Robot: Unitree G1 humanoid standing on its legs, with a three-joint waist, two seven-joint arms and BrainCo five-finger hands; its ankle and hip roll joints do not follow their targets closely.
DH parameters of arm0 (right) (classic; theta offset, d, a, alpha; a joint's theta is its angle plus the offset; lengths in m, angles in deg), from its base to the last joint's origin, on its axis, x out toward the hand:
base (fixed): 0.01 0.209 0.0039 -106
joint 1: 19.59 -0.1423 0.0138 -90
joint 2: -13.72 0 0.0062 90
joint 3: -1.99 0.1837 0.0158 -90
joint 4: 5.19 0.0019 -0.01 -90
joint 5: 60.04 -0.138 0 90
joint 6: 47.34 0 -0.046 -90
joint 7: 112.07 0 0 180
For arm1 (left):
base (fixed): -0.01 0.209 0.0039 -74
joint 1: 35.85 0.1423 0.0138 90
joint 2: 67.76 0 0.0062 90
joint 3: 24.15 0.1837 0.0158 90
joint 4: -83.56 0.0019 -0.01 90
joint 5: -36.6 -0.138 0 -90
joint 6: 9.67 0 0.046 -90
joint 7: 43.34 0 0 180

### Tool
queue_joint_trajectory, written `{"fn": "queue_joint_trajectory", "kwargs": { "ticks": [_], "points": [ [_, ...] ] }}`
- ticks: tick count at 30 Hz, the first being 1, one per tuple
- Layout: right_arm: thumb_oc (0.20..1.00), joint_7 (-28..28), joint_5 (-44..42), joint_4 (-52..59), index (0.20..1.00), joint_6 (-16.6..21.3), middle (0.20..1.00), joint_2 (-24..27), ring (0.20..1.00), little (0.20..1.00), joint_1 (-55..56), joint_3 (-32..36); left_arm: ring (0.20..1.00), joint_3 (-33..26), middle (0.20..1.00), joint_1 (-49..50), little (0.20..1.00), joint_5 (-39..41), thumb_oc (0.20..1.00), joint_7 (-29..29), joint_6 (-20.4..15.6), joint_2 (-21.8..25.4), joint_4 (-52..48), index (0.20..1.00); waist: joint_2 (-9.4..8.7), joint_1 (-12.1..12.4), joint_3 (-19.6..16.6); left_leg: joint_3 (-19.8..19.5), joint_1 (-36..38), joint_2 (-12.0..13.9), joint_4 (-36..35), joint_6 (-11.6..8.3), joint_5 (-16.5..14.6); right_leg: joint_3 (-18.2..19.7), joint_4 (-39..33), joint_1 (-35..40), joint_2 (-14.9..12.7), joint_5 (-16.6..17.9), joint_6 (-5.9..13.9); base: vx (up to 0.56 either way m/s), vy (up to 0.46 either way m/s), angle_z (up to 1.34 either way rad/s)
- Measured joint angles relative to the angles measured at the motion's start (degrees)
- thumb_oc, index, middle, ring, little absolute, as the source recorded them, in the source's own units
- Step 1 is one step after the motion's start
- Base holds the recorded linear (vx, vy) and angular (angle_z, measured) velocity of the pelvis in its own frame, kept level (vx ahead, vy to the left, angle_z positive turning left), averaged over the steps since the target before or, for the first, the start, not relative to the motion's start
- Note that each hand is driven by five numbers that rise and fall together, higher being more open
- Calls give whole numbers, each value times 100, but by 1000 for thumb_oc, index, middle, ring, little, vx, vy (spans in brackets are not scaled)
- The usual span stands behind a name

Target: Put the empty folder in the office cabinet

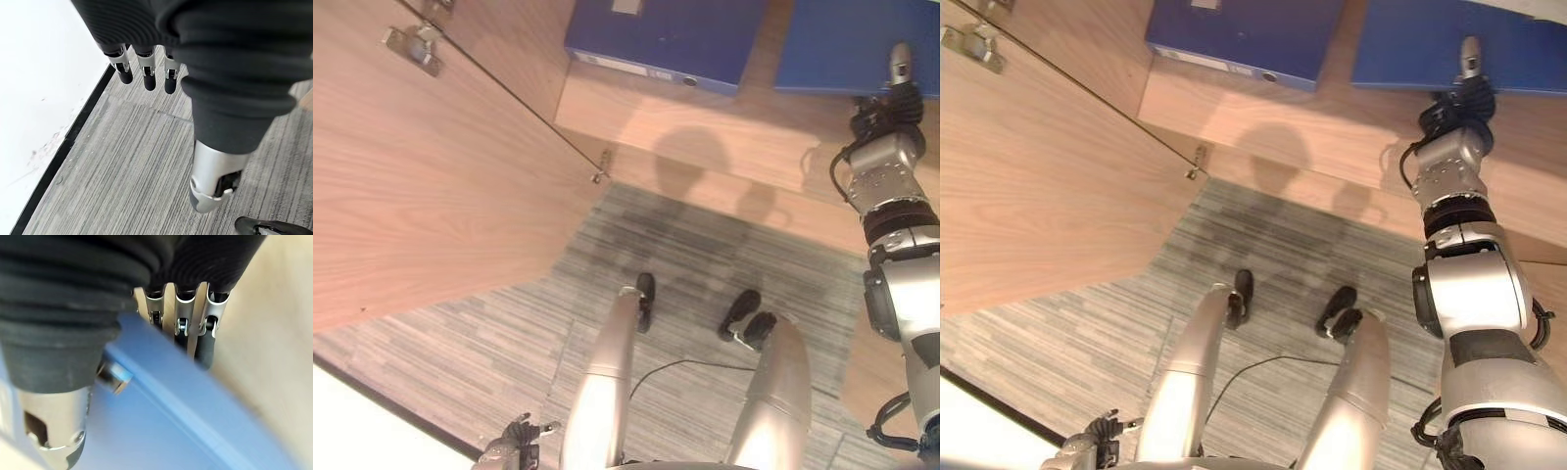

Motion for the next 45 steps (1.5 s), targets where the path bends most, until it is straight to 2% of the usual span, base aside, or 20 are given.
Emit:
{"fn": "queue_joint_trajectory", "kwargs": {
  "ticks": [7, 9, 12, 15, 19, 24, 30, 31, 36, 43, 45],
  "points": [
    [1000, -295, 1283, 566, 1000, -352, 1000, 257, 1000, 1000, 125, -547, 1000, -202, 1000, -204, 1000, -170, 1000, 163, -26, -13, 142, 1000, -141, -165, 84, 60, 25, 63, -96, -33, 44, 4, -192, 18, 80, 124, 6, -11, 1, -7],
    [1000, -346, 1687, 1214, 1000, -362, 1000, 435, 1000, 1000, 386, -754, 1000, -250, 1000, -260, 1000, -271, 1000, 180, -38, 7, 142, 1000, -210, -169, 125, 95, 28, 134, -115, -33, 46, 16, -271, 17, 151, 178, -2, -7, -21, -16],
    [1000, -623, 2215, 2080, 1000, -471, 1000, 939, 1000, 1000, 603, -1387, 1000, -386, 1000, -323, 1000, -318, 1000, 231, -64, 1, 133, 1000, -257, -210, 152, 121, 47, 153, -128, -27, 46, 23, -306, 27, 166, 200, -5, -1, -10, -5],
    [1000, -790, 2618, 2398, 1000, -455, 1000, 1150, 1000, 1000, 661, -1664, 1000, -409, 1000, -329, 1000, -498, 1000, 318, -101, 5, 141, 1000, -278, -220, 164, 127, 66, 157, -140, -28, 46, 24, -312, 41, 167, 203, -10, 0, 0, 0],
    [1000, -1253, 3479, 3063, 1000, -468, 1000, 1764, 1000, 1000, 624, -2493, 1000, -450, 1000, -329, 1000, -684, 1000, 443, -145, 9, 140, 1000, -283, -182, 164, 126, 78, 160, -165, -24, 44, 19, -336, 54, 167, 212, -13, 0, 0, 0],
    [1000, -1663, 4655, 3426, 1000, -605, 1000, 2205, 1000, 1000, 278, -3303, 1000, -509, 1000, -325, 1000, -884, 1000, 534, -198, 26, 143, 1000, -313, -173, 147, 126, 74, 161, -179, -23, 46, 9, -365, 57, 168, 222, -10, 0, 0, 0],
    [1000, -1811, 5885, 3697, 1000, -763, 1000, 2225, 1000, 1000, 288, -3299, 1000, -651, 1000, -327, 1000, -891, 1000, 558, -212, 26, 124, 1000, -343, -212, 130, 145, 72, 170, -235, -11, 60, -7, -491, 77, 192, 284, 19, 4, -4, -2],
    [1000, -1817, 6211, 3750, 1000, -822, 1000, 2200, 1000, 1000, 457, -3100, 1000, -655, 1000, -329, 1000, -893, 1000, 555, -214, 27, 111, 1000, -358, -197, 117, 149, 72, 167, -245, -8, 62, -10, -512, 84, 192, 286, 23, 0, 0, 0],
    [1000, -1897, 6719, 3655, 1000, -878, 1000, 2025, 1000, 1000, 679, -2830, 1000, -646, 1000, -326, 1000, -894, 1000, 551, -193, 37, 97, 1000, -438, -159, 21, 157, 72, 164, -264, -7, 62, -10, -537, 84, 191, 290, 26, 0, 0, 0],
    [1000, -1796, 7018, 3195, 1000, -975, 1000, 1511, 1000, 1000, 741, -2570, 1000, -637, 1000, -315, 1000, -885, 1000, 525, -138, 44, -113, 1000, -483, -159, -95, 167, 75, 164, -265, 5, 69, 3, -542, 80, 190, 311, 26, 0, 0, 0],
    [1000, -1604, 7014, 2609, 1000, -890, 1000, 1060, 1000, 1000, 658, -2426, 1000, -604, 1000, -274, 1000, -875, 1000, 504, -120, 59, -108, 1000, -494, -182, -173, 170, 81, 169, -266, 7, 72, 8, -550, 79, 193, 326, 36, -8, 10, -2]
  ]
}}
